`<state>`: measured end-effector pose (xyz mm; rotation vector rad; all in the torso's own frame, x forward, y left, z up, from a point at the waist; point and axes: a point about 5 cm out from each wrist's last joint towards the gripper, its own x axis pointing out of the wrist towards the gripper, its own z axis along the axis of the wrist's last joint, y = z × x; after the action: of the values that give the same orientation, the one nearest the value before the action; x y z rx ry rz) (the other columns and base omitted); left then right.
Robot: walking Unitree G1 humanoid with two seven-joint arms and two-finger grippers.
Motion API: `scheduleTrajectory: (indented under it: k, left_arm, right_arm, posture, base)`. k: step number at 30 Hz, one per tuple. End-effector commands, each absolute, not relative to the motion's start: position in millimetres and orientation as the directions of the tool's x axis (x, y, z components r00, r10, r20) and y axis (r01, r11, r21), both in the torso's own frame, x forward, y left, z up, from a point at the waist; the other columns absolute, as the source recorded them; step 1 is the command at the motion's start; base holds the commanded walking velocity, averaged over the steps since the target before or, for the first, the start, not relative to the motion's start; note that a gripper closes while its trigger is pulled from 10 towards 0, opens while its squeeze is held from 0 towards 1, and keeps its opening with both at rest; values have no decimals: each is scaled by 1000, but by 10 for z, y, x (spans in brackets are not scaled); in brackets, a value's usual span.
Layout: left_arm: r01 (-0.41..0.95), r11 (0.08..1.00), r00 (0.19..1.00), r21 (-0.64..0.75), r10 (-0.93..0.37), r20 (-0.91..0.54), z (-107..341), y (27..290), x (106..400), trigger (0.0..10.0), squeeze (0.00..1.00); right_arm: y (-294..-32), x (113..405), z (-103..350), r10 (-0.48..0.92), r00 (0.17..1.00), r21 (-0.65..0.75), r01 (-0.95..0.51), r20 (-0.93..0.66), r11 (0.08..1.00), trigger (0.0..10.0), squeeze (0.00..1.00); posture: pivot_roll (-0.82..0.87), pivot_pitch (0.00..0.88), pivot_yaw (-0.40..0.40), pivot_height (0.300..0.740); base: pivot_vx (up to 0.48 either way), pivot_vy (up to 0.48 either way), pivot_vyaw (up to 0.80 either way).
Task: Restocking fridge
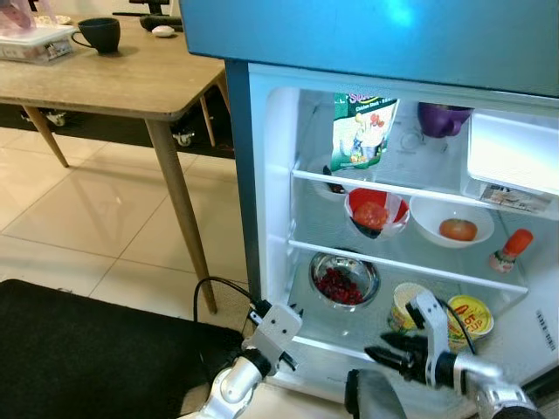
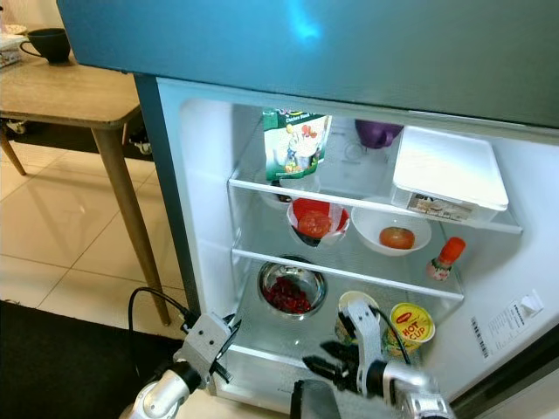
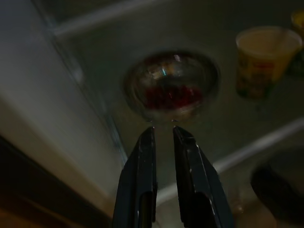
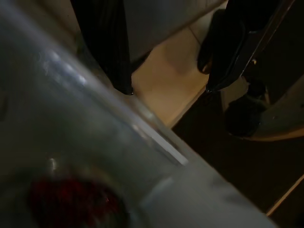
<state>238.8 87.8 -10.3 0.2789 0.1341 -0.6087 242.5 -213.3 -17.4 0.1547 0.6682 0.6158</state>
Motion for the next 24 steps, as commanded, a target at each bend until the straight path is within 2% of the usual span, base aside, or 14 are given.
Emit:
scheduleTrajectory:
  k: [1, 2, 5, 9, 14, 24]
  left_arm:
    - [596, 779, 793, 196, -531, -300, -250, 941, 2276, 10000, 0]
    - [596, 779, 793, 196, -531, -300, -250, 941, 2276, 10000, 0]
    - [555, 817, 748, 158, -407, -524, -585, 1244, 1979, 10000, 0]
    - [543, 826, 739, 149, -386, -552, -629, 1297, 1924, 10000, 0]
    - [528, 844, 687, 94, -360, -631, -756, 1418, 1716, 10000, 0]
    - [506, 853, 683, 127, -306, -664, -768, 1423, 1777, 10000, 0]
  right_arm:
    - [-2173, 2380, -234, 530, 646, 335, -411, -549, 848, 10000, 0]
    - [-2173, 2380, -234, 530, 646, 335, -411, -549, 848, 10000, 0]
    - [-2156, 2275, -365, 457, 676, 350, -300, -578, 887, 10000, 0]
    - [-2146, 2261, -381, 453, 676, 354, -292, -581, 889, 10000, 0]
    - [-2118, 2232, -427, 437, 672, 361, -261, -598, 895, 10000, 0]
    - [-2101, 2186, -486, 394, 666, 332, -227, -633, 916, 10000, 0]
  posture:
    - [-92, 0, -49, 582]
    - [-92, 0, -49, 582]
    - [-93, 0, -44, 597]
    - [-93, 0, -44, 602]
    - [-85, 0, -42, 632]
    - [-83, 0, -41, 642]
  base:
    - [0, 0, 0]
    - [0, 0, 0]
    - [0, 0, 0]
    - [0, 0, 0]
    - [0, 0, 0]
    - [0, 0, 0]
